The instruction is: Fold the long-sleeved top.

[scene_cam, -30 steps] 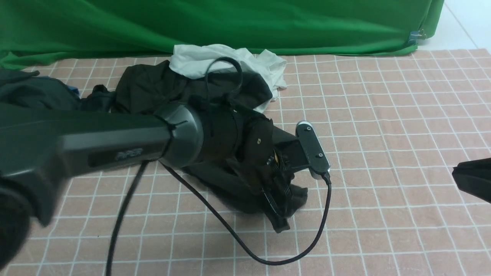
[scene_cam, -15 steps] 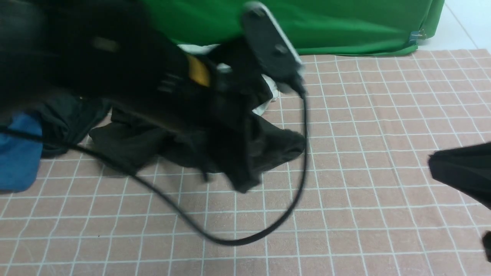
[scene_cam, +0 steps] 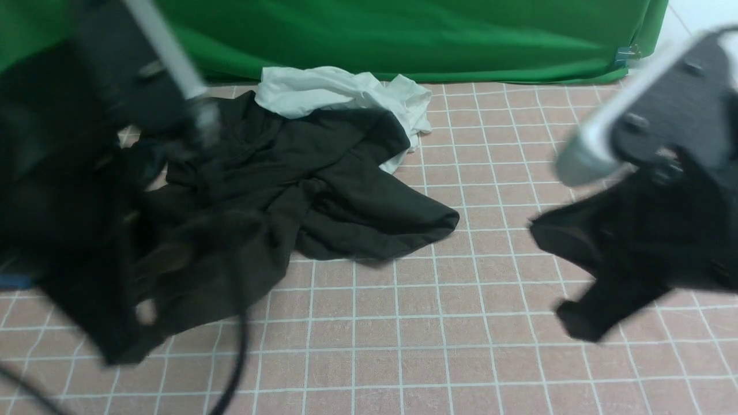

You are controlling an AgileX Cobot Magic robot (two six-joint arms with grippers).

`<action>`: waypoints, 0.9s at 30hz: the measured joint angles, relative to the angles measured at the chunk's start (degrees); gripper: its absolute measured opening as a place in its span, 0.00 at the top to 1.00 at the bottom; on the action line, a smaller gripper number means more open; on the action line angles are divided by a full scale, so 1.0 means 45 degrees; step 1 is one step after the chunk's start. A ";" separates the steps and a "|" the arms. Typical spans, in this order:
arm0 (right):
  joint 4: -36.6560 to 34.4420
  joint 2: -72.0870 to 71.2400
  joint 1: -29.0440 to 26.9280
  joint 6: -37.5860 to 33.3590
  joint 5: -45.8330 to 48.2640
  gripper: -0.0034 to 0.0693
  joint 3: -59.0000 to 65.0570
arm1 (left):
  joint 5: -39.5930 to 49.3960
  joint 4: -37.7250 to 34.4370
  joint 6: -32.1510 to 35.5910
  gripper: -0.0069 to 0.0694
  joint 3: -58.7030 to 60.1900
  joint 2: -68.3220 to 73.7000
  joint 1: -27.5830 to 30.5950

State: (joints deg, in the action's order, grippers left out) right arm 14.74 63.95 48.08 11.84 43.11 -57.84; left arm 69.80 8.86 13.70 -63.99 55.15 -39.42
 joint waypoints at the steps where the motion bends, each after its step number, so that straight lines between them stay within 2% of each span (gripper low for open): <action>1: 0.0000 0.0317 -0.0019 -0.0162 0.0085 0.89 -0.0252 | 0.0010 0.0000 -0.0161 0.82 0.0215 -0.0283 0.0000; 4: -0.0131 0.1477 -0.0514 -0.0536 0.0368 0.89 -0.1168 | 0.0039 -0.0016 -0.1042 0.82 0.1245 -0.1282 0.0000; 6: -0.0635 0.2351 -0.1299 -0.1117 0.0524 0.88 -0.1806 | 0.0068 0.0165 -0.1793 0.82 0.1808 -0.2028 0.0000; 11: -0.3275 0.4602 -0.3098 -0.3656 0.0416 0.82 -0.3081 | 0.0066 0.0755 -0.3466 0.82 0.2226 -0.3838 0.0000; 12: -0.3908 0.5015 -0.3380 -0.4100 0.0393 0.79 -0.3251 | 0.0078 0.0958 -0.3755 0.82 0.2226 -0.4183 0.0000; 14: -0.4820 0.6272 -0.3754 -0.4936 0.0290 0.62 -0.3751 | 0.0064 0.1404 -0.4489 0.82 0.2226 -0.4805 0.0000; 15: -0.4872 0.6273 -0.3772 -0.4981 0.0290 0.62 -0.3751 | 0.0064 0.1455 -0.4546 0.82 0.2226 -0.4914 0.0000; 18: -0.5315 0.8092 -0.3821 -0.5966 -0.0206 0.27 -0.4645 | 0.0089 0.1622 -0.5097 0.82 0.2226 -0.5541 0.0000; 20: -0.5397 0.9052 -0.3808 -0.6422 -0.0410 0.15 -0.5290 | 0.0116 0.1622 -0.5147 0.82 0.2226 -0.5672 0.0000; 22: -0.5440 0.9967 -0.3808 -0.6769 -0.0532 0.09 -0.6039 | 0.0112 0.1622 -0.5158 0.82 0.2235 -0.5713 0.0000; 27: -0.5493 1.1872 -0.3808 -0.7383 -0.0682 0.12 -0.7570 | 0.0112 0.1622 -0.5158 0.82 0.2235 -0.5713 0.0000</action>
State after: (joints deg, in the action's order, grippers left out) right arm -9.98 117.37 30.95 -21.38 40.04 -91.90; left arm 70.30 16.15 -9.52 -53.94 29.44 -39.42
